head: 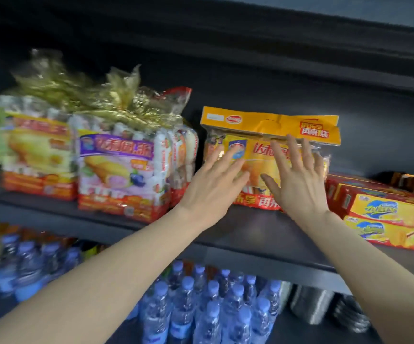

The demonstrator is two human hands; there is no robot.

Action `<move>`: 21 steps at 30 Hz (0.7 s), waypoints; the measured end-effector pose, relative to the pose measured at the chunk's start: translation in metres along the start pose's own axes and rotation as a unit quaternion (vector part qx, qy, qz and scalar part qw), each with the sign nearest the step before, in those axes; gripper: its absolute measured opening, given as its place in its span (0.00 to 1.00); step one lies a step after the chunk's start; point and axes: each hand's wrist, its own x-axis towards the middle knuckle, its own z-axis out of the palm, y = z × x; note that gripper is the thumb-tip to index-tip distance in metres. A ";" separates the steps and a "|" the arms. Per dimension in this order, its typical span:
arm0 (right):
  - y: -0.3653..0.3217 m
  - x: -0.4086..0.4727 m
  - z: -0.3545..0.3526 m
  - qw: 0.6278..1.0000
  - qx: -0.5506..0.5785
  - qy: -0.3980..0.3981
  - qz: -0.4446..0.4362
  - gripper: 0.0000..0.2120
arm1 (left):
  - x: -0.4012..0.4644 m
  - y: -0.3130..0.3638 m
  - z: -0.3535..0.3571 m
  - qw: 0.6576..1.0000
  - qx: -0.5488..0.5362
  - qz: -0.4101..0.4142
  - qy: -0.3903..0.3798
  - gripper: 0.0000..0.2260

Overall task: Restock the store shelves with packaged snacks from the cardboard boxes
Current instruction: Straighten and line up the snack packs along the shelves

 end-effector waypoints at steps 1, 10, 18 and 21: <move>-0.012 -0.001 -0.006 0.999 0.023 0.027 0.001 0.31 | -0.010 0.000 -0.012 1.000 0.002 0.002 0.028 0.18; -0.140 -0.022 -0.055 0.974 0.129 0.149 -0.113 0.30 | -0.115 -0.060 -0.079 0.993 0.045 -0.109 0.009 0.46; -0.236 -0.009 -0.039 0.979 0.073 0.100 -0.160 0.39 | -0.152 -0.149 -0.065 0.984 0.063 -0.145 -0.079 0.57; -0.246 0.000 -0.020 0.987 0.033 0.072 -0.138 0.45 | -0.144 -0.169 -0.046 0.987 0.062 -0.117 -0.094 0.59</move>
